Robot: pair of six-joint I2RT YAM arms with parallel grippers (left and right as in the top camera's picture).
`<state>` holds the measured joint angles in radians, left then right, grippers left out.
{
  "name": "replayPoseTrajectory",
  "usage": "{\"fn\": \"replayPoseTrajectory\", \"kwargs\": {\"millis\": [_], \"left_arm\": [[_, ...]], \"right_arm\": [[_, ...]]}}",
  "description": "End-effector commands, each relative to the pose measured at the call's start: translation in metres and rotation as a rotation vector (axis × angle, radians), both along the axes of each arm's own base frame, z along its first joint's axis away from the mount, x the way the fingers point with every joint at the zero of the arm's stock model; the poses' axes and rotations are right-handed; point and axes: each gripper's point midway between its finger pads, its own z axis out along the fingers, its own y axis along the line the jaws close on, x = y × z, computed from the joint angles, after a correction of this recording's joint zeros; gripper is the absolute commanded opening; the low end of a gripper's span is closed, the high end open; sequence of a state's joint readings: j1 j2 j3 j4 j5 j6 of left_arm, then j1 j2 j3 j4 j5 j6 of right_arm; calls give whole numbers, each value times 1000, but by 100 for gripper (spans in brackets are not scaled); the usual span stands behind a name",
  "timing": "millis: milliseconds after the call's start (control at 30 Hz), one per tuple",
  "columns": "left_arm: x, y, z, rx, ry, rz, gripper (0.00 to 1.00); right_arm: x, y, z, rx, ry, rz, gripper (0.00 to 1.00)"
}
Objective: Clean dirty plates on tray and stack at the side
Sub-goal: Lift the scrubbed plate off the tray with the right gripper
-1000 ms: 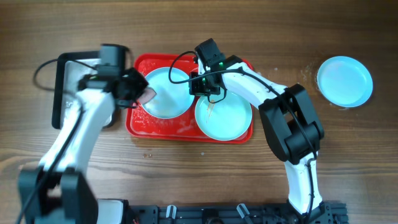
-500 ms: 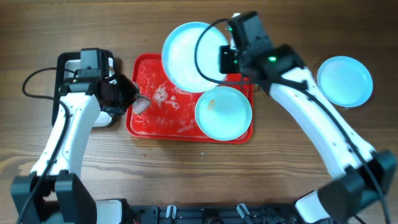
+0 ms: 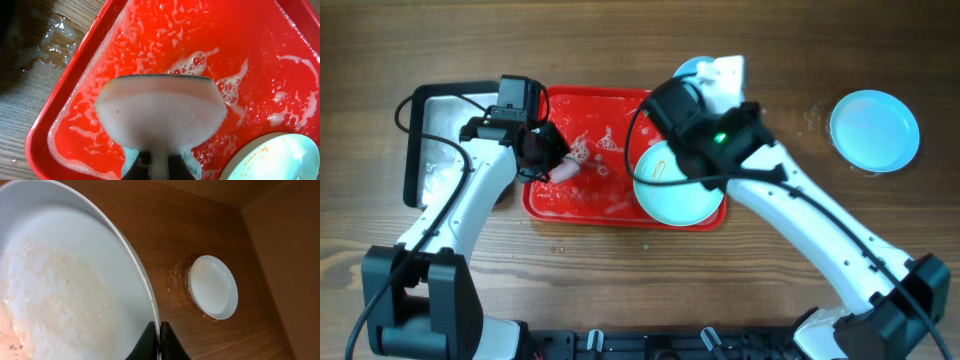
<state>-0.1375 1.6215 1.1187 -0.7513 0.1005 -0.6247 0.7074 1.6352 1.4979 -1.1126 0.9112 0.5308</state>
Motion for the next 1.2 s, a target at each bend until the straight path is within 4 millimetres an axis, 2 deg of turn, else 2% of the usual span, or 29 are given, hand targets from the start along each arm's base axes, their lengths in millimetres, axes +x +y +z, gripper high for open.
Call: {"fn": "replayPoseTrajectory", "kwargs": {"millis": [0,133,167,233,333,400,467,533,600,700,733,767,833,933,1033,1100,1167], "left_arm": [[3,2,-2,24,-10,-14,4],[3,2,-2,24,-11,-14,4],[3,2,-2,24,-11,-14,4],[3,2,-2,24,-11,-14,4],[3,2,-2,24,-10,-14,4],[3,2,-2,24,-10,-14,4],[3,3,-2,27,-10,-12,4],[3,3,-2,27,-10,-13,4],[3,3,-2,27,-10,-13,4],[3,3,-2,27,-11,-12,4],[3,3,-2,27,-11,-12,4],[3,3,-2,27,-11,-13,4],[3,3,-2,27,-11,-13,4],[3,4,-2,32,-8,-12,4],[4,12,-3,78,-14,3,4],[4,12,-3,77,-14,3,4],[4,11,-3,77,-14,3,4]], "right_arm": [[4,-4,6,-118,-77,-30,4],[9,6,6,-98,-83,5,4],[11,10,11,-108,-103,19,4],[11,38,7,-25,-105,80,4],[14,33,16,-69,-156,55,4],[19,35,15,-61,-168,54,4],[27,43,37,-82,-251,72,4],[38,57,49,-120,-278,133,4],[44,64,49,-134,-268,171,4],[44,61,56,-224,-261,182,4],[46,67,52,-199,-250,211,4],[49,67,50,-249,-221,236,4],[52,77,40,-180,-196,285,4],[56,86,32,-172,-154,359,4],[59,85,32,-160,-157,354,4],[62,76,39,-155,-199,298,4],[72,83,60,-247,-238,354,4]]}}
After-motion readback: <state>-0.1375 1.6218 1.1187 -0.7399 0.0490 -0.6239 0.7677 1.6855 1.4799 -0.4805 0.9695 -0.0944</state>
